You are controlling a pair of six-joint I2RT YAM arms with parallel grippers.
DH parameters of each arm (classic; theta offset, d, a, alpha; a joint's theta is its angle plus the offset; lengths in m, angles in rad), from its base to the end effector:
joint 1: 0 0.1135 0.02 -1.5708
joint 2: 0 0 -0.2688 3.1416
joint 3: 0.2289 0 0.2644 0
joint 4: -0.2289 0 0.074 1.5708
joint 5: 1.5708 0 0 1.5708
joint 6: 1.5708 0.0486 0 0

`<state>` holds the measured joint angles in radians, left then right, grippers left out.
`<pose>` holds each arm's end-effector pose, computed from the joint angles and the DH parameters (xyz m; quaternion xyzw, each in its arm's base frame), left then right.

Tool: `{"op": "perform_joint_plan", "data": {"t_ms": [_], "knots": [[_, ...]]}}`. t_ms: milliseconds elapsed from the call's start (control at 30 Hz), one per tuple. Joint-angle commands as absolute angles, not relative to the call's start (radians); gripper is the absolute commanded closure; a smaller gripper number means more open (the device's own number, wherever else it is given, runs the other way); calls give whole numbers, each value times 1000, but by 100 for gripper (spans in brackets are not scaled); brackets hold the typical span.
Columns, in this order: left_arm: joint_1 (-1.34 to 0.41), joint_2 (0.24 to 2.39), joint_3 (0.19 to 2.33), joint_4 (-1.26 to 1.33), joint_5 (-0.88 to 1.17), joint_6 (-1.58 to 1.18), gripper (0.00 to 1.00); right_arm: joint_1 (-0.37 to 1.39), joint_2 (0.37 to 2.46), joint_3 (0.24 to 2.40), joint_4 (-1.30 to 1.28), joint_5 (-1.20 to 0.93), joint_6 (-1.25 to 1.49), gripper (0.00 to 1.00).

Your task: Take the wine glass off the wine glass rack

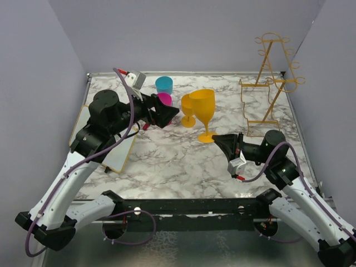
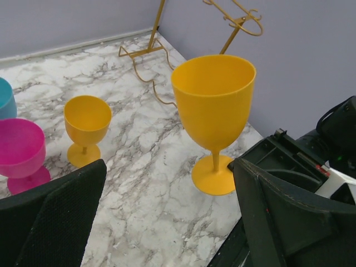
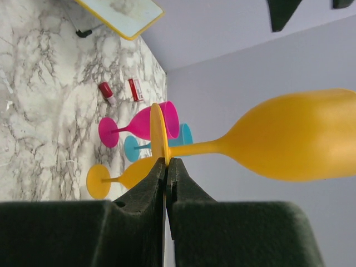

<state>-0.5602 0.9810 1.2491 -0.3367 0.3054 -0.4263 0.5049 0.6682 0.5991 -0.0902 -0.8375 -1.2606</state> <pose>0.1811 -0.1309 0.4547 0.1519 0.7139 -0.4173 0.5415 0.1359 0.1164 0.3052 -0.7046 0.2378 0.0690 0.6649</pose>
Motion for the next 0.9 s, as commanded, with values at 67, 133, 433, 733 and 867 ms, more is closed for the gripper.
{"op": "perform_joint_plan", "data": {"t_ms": [67, 133, 433, 733, 867], "knots": [[-553, 1059, 1434, -502, 390, -445, 2, 506, 640, 572, -103, -747, -1410, 99], [-552, 1086, 1478, -529, 455, -466, 3, 515, 652, 591, -177, -715, -1485, 99], [-549, 1221, 1622, -667, 497, -464, 13, 682, 665, 575, -243, -501, -1607, 99], [-549, 1239, 1567, -754, 379, -389, 22, 795, 675, 558, -229, -376, -1642, 99], [-549, 1234, 1530, -764, 351, -383, 23, 826, 683, 554, -237, -349, -1655, 99]]}}
